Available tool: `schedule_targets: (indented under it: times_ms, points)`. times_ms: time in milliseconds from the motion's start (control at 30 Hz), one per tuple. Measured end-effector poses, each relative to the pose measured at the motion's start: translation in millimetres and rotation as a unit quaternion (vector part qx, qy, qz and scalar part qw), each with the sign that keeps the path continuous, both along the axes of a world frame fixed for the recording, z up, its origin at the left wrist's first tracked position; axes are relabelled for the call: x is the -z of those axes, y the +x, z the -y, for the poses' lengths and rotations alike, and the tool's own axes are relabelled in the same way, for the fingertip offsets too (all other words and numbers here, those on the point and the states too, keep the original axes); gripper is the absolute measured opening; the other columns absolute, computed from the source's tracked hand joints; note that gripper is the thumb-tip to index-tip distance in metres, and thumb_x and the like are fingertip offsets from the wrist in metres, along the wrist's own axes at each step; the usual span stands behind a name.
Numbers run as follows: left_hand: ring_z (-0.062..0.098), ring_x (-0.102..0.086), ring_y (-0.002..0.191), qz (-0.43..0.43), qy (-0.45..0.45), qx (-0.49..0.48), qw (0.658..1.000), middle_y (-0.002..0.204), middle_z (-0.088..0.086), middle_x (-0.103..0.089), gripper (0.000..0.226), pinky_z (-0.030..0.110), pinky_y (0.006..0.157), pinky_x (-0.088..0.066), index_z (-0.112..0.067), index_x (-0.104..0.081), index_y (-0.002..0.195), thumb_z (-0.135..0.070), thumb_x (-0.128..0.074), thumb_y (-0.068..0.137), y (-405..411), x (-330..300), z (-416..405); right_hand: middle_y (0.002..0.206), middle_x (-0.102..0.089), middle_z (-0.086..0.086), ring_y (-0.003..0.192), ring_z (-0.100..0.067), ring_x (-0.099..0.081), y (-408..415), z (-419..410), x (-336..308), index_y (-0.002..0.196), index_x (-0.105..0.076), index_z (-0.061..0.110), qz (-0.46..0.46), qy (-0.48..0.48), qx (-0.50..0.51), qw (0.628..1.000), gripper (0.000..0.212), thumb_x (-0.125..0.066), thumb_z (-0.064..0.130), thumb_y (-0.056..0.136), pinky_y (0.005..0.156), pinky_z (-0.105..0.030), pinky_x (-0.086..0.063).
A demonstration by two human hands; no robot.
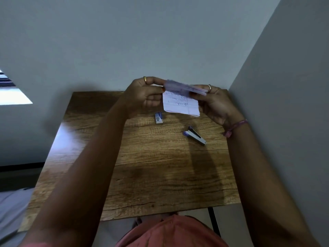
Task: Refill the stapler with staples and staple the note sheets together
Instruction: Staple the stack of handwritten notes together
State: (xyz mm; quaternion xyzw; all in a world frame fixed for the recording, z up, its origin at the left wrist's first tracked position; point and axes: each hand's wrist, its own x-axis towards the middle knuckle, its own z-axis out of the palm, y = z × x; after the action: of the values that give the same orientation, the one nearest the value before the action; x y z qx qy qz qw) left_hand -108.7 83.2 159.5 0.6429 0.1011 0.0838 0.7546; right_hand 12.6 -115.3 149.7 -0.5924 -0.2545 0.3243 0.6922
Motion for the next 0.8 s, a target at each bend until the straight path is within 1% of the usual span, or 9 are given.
schedule_targets:
  times_ms: [133, 233, 367, 433, 533, 600, 667, 733, 800]
  points:
    - [0.017, -0.074, 0.080, 0.008, -0.017, -0.004, 1.000, 0.084, 0.005, -0.077, 0.024, 0.023, 0.061, -0.057, -0.014, -0.072, 0.085, -0.001, -0.054, 0.092, 1.6, 0.3, 2.5, 0.084, -0.076, 0.002, 0.080, -0.011, -0.069, -2.8, 0.5, -0.1, 0.074, -0.078, 0.018, 0.039, -0.002, -0.007, 0.999, 0.038, -0.051, -0.003, 0.090, 0.070, -0.024, -0.057]
    - [0.018, -0.074, 0.082, -0.002, -0.023, -0.007, 1.000, 0.086, 0.006, -0.077, 0.024, 0.022, 0.060, -0.057, -0.011, -0.071, 0.086, 0.001, -0.052, 0.093, 3.3, 1.1, 4.5, 0.088, -0.075, 0.005, 0.087, -0.011, -0.069, -3.1, 3.2, -0.4, 0.073, -0.077, 0.021, 0.101, -0.015, 0.002, 0.995, 0.042, -0.049, -0.001, 0.093, 0.075, -0.027, -0.056]
    - [0.020, -0.073, 0.088, -0.003, -0.054, -0.013, 0.998, 0.088, 0.007, -0.077, 0.022, 0.022, 0.066, -0.058, -0.007, -0.069, 0.091, 0.004, -0.050, 0.093, 4.6, 0.0, 6.4, 0.103, -0.070, -0.008, 0.100, -0.022, -0.067, -1.6, 6.6, -0.7, 0.075, -0.075, 0.016, 0.155, -0.018, 0.012, 0.988, 0.042, -0.044, -0.003, 0.095, 0.082, -0.036, -0.056]
    - [0.021, -0.073, 0.089, -0.002, -0.085, -0.019, 0.996, 0.087, 0.008, -0.076, 0.019, 0.024, 0.068, -0.058, -0.006, -0.066, 0.095, 0.004, -0.050, 0.093, 5.5, -1.7, 8.2, 0.108, -0.068, -0.013, 0.103, -0.025, -0.066, -1.6, 7.2, -1.5, 0.077, -0.072, 0.010, 0.170, -0.016, 0.020, 0.985, 0.039, -0.042, -0.006, 0.095, 0.081, -0.034, -0.058]
    - [0.022, -0.073, 0.088, -0.015, -0.157, -0.035, 0.987, 0.088, 0.010, -0.075, 0.017, 0.025, 0.069, -0.059, -0.004, -0.062, 0.102, 0.004, -0.051, 0.092, 8.1, -3.0, 11.0, 0.112, -0.067, -0.014, 0.105, -0.026, -0.065, -1.0, 8.2, -2.2, 0.079, -0.069, 0.005, 0.192, -0.023, 0.030, 0.981, 0.036, -0.040, -0.007, 0.095, 0.080, -0.035, -0.058]
    - [0.022, -0.072, 0.088, -0.031, -0.200, -0.040, 0.978, 0.094, 0.014, -0.073, 0.011, 0.026, 0.070, -0.059, -0.001, -0.062, 0.100, -0.002, -0.054, 0.091, 9.4, -2.7, 13.0, 0.114, -0.067, -0.014, 0.105, -0.025, -0.066, 0.1, 9.0, -2.1, 0.079, -0.068, 0.005, 0.201, -0.033, 0.038, 0.978, 0.036, -0.039, -0.007, 0.095, 0.080, -0.037, -0.058]
    - [0.022, -0.072, 0.087, -0.042, -0.231, -0.045, 0.971, 0.094, 0.014, -0.073, 0.014, 0.027, 0.070, -0.059, -0.001, -0.063, 0.098, -0.012, -0.059, 0.089, 9.7, -2.2, 15.3, 0.113, -0.067, -0.013, 0.103, -0.024, -0.066, 0.2, 9.7, -1.9, 0.078, -0.069, 0.006, 0.206, -0.044, 0.042, 0.977, 0.037, -0.038, -0.007, 0.095, 0.080, -0.040, -0.057]
    - [0.022, -0.073, 0.086, -0.043, -0.207, -0.048, 0.976, 0.090, 0.012, -0.076, 0.016, 0.027, 0.067, -0.058, -0.003, -0.065, 0.098, -0.014, -0.065, 0.086, 10.0, -1.3, 17.6, 0.109, -0.069, -0.009, 0.099, -0.019, -0.068, -1.1, 10.2, -0.8, 0.078, -0.069, 0.008, 0.206, -0.052, 0.045, 0.976, 0.039, -0.038, -0.007, 0.095, 0.078, -0.037, -0.058]
    - [0.021, -0.074, 0.083, -0.043, -0.168, -0.058, 0.983, 0.086, 0.012, -0.076, 0.015, 0.025, 0.065, -0.058, 0.000, -0.066, 0.095, -0.008, -0.069, 0.083, 10.8, 0.0, 21.3, 0.102, -0.071, -0.001, 0.093, -0.012, -0.069, -2.8, 10.5, 0.7, 0.076, -0.071, 0.011, 0.202, -0.050, 0.049, 0.977, 0.041, -0.039, -0.007, 0.095, 0.074, -0.034, -0.059]
